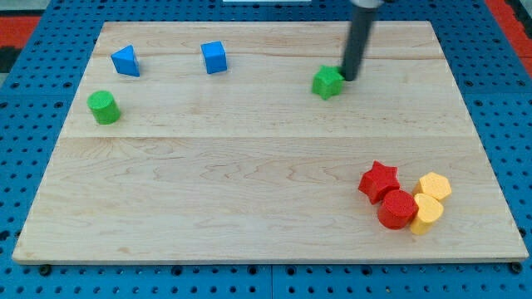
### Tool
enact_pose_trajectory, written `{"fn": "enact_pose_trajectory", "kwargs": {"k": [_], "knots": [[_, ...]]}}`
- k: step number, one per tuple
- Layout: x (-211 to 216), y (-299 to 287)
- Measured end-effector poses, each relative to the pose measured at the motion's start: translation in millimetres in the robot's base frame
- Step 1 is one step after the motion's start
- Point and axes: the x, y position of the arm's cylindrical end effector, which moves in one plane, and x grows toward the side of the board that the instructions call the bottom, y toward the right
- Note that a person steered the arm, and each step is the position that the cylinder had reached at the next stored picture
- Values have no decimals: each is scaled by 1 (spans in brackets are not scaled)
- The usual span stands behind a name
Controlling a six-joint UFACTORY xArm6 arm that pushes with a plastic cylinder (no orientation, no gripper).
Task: Move the green star right to the green circle
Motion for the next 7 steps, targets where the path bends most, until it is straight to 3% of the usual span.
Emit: {"fn": "enact_pose_trajectory", "kwargs": {"k": [1,2,3,4,7], "knots": [[9,-97],[5,-120],[-23,-50],[-4,-1],[13,-170]]}}
